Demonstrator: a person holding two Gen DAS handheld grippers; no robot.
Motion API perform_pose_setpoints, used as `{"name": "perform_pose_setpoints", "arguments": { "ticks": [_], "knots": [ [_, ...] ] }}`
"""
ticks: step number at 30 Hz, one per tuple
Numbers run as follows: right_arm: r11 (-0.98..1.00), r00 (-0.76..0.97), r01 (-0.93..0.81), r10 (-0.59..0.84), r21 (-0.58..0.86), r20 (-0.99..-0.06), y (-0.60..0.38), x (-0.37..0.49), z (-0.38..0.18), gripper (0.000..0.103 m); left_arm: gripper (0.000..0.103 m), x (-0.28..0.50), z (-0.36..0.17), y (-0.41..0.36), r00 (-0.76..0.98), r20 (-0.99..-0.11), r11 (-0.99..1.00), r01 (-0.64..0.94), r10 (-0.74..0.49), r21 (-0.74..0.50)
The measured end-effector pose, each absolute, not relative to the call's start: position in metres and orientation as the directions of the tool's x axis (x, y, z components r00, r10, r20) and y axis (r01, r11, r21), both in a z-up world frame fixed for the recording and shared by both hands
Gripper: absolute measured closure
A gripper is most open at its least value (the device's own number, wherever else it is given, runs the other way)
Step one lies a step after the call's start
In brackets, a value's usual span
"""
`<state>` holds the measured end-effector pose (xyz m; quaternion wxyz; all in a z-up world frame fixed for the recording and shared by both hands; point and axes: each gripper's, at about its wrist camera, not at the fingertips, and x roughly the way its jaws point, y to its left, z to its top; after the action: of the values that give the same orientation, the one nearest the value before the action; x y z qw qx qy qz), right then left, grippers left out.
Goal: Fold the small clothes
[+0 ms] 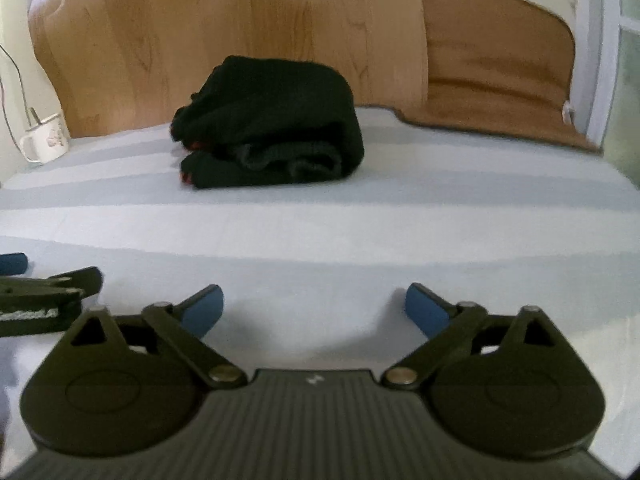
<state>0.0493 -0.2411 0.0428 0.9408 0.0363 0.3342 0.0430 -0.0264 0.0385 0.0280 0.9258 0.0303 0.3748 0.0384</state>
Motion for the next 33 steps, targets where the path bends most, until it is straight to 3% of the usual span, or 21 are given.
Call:
{"name": "perform_pose_setpoints", "arguments": {
  "ticks": [12,27,33],
  "knots": [
    [0.995,0.821,-0.098,0.098,0.030,-0.563,-0.224,-0.008,0.028,0.000,0.000,-0.050,0.025,0.049,0.691,-0.721,0.998,-0.066,0.056,0.014],
    [0.994,0.806,-0.084,0.105,0.064,-0.582,-0.226,-0.005,0.031,0.000,0.000,-0.053,0.026,0.048,0.699,-0.713,0.997,-0.077,0.063,0.013],
    [0.986,0.795,-0.069,0.145,0.151,-0.588,-0.236,-0.005,0.037,0.000,0.000,-0.052,0.026,0.049,0.699,-0.712,0.998,-0.067,0.060,0.018]
  ]
}}
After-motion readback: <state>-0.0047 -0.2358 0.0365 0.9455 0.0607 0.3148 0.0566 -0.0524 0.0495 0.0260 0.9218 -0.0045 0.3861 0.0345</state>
